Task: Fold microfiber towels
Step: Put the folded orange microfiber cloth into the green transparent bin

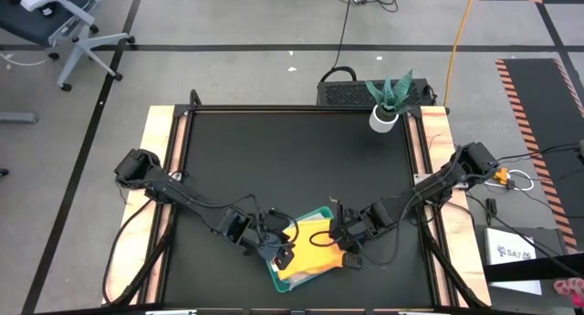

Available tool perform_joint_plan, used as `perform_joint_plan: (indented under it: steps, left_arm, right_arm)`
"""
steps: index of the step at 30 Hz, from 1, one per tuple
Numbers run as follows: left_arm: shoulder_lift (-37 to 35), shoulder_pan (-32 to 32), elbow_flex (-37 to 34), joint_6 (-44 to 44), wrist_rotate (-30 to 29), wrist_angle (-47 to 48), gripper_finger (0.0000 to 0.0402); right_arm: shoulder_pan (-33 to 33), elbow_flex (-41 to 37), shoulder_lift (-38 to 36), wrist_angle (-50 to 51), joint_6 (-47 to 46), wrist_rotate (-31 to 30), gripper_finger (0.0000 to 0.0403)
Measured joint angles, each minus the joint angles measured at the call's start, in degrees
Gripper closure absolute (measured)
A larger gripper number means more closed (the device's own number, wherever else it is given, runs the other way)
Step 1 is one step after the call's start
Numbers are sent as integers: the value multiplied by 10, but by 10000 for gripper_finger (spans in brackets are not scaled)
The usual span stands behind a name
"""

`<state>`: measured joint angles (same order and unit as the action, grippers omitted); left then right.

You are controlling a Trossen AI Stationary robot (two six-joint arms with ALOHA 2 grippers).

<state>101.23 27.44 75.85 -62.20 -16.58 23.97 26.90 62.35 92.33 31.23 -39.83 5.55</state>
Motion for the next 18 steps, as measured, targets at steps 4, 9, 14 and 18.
perform_joint_plan:
  steps: [4, 9, 14, 18]
  left_arm:
    - [0, 0, 0, -5, 0, -2, 256]
    - [0, 0, 0, -9, 0, -1, 256]
    - [0, -3, 0, 7, -2, 15, 256]
    - [0, -20, 0, 19, -13, 55, 256]
  right_arm:
    - [-15, 0, 0, 10, 28, -8, 382]
    - [-26, 0, 0, 0, 57, 5, 363]
    - [-43, 0, -6, -17, 41, 58, 328]
    - [-55, 0, -35, -62, 17, 82, 312]
